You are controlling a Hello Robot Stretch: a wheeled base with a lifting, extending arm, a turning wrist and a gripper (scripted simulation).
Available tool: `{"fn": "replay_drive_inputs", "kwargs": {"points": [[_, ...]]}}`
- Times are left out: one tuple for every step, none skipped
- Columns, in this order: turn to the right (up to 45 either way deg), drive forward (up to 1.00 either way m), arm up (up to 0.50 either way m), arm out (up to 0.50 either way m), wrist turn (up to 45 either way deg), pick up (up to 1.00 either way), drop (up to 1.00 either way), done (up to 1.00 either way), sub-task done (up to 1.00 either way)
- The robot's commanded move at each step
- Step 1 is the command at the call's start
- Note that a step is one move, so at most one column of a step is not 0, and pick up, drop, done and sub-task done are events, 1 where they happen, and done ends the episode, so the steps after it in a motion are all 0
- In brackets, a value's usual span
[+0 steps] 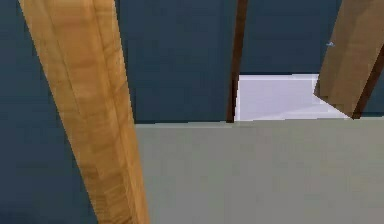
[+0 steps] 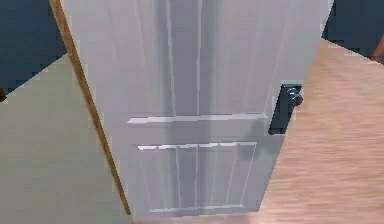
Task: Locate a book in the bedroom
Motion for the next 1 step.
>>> {"fn": "replay_drive_inputs", "kwargs": {"points": [[9.0,0.00,0.00,0.00,0.0,0.00,0.00,0.00,0.00]]}}
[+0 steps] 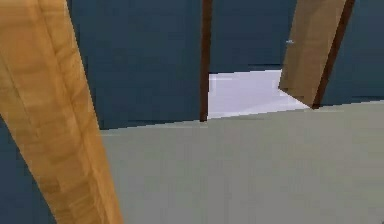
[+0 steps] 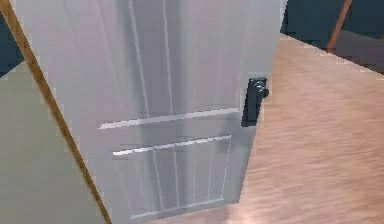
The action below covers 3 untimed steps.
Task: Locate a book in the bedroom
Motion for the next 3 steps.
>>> {"fn": "replay_drive_inputs", "kwargs": {"points": [[-3.0,0.00,0.00,0.00,0.0,0.00,0.00,0.00,0.00],[45.0,0.00,0.00,0.00,0.0,0.00,0.00,0.00,0.00],[45.0,0.00,0.00,0.00,0.0,0.00,0.00,0.00,0.00]]}}
